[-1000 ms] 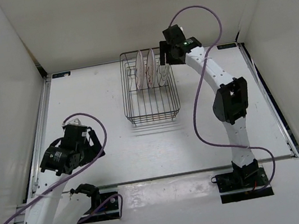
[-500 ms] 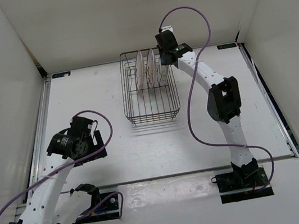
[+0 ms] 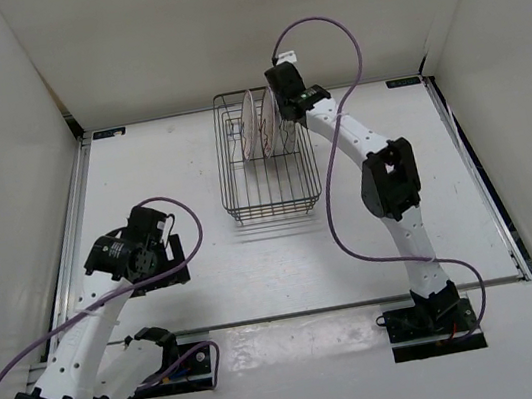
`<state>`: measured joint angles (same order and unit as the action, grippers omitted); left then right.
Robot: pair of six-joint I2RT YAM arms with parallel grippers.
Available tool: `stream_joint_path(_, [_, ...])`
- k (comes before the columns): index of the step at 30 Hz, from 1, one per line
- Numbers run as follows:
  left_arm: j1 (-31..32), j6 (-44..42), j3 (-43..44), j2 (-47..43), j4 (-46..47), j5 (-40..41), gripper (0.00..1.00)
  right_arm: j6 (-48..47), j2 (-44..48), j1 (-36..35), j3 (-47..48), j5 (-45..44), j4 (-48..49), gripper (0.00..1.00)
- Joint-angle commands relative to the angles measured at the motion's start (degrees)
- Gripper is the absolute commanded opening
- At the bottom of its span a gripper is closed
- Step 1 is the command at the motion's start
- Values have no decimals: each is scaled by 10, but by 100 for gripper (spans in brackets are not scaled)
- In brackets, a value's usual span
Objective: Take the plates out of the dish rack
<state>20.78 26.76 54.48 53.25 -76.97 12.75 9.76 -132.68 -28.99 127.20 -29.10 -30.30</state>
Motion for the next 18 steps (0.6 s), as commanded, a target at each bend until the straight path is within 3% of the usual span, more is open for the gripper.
stream_joint_path(1, [-2,-6,10,-12,-6,16,100,-28,25,-8,15,-49,47,0])
stream_joint_path(12, [-3,-5,-14,-28,12,16,100,-48,129,-1,17,-146,98,0])
stream_joint_path(18, [-3,9,-25,-29,18,25,100,103,242,67,-31,-144,42,0])
